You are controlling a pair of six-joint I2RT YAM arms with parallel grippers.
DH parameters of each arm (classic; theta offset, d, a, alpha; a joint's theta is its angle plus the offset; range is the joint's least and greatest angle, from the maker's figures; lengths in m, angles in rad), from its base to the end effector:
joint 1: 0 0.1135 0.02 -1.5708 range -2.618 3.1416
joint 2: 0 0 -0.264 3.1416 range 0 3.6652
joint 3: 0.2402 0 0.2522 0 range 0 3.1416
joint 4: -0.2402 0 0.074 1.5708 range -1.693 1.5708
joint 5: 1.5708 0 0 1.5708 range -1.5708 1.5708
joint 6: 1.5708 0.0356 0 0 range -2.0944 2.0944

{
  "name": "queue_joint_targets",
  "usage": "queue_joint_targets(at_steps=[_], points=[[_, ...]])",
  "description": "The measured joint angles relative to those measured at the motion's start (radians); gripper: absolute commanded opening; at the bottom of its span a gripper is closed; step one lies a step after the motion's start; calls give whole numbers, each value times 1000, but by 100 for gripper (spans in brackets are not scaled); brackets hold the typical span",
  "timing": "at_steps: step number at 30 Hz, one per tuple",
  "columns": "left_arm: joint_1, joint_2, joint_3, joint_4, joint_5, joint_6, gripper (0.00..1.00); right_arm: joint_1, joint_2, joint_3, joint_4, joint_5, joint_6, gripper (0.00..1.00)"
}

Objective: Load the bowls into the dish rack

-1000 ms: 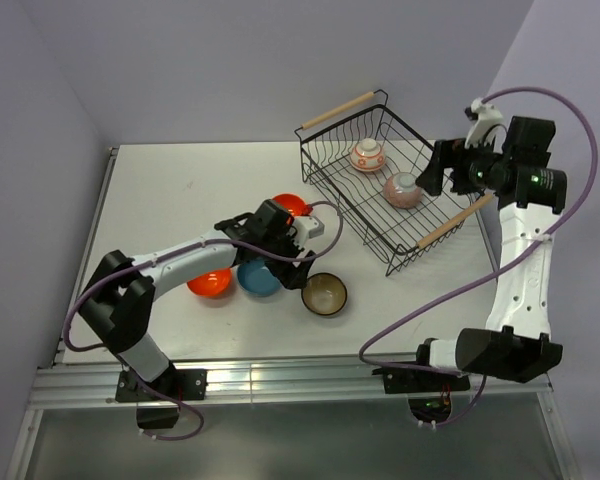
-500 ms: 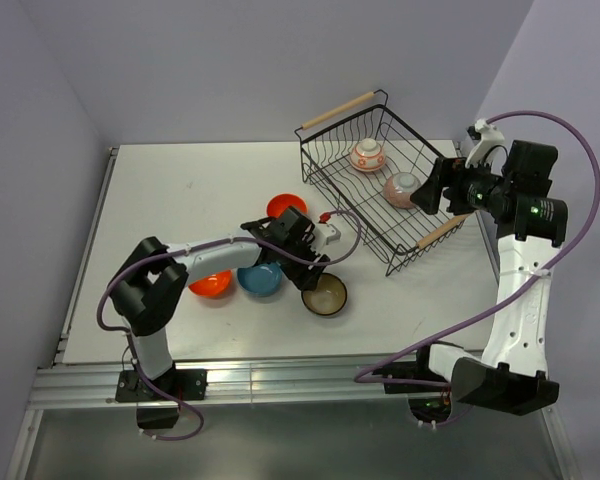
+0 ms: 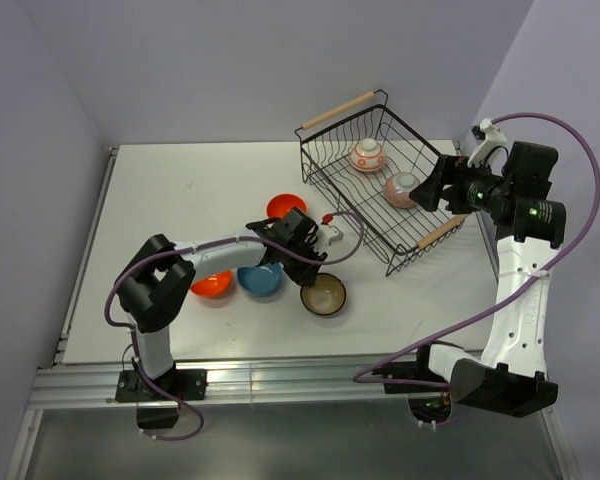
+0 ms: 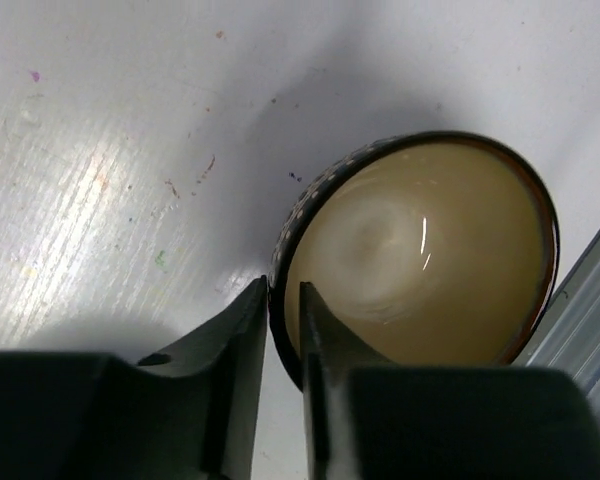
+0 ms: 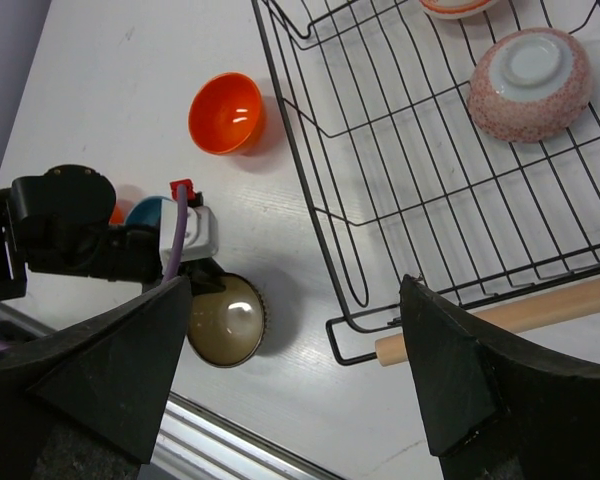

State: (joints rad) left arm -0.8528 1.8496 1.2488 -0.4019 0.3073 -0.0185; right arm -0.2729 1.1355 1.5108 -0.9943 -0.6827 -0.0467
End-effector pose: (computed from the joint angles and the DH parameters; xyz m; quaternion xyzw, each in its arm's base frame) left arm 0.2463 -0.2983 0.1873 0.4236 0.8499 -0.2501 0.1891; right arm 0.1961 -0.0316 0.4395 -0.0578 0.8496 0.2251 0.4736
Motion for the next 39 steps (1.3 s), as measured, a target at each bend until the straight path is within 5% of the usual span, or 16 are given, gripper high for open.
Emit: queue_joint_targets(at_steps=[3,11,21,39], points=[[-1,11,20,-3,5,-14,1,0,0,0,11,0,17,91],[11,-46,25,-33,10,-70,0,0,21,31,35,-10,71,88],[232,-463,61,41,59,-186,0,28,55,47,294,-196,312,89],[359,-492,138,106,95,-379,0,560,233,17,602,-165,558,90]])
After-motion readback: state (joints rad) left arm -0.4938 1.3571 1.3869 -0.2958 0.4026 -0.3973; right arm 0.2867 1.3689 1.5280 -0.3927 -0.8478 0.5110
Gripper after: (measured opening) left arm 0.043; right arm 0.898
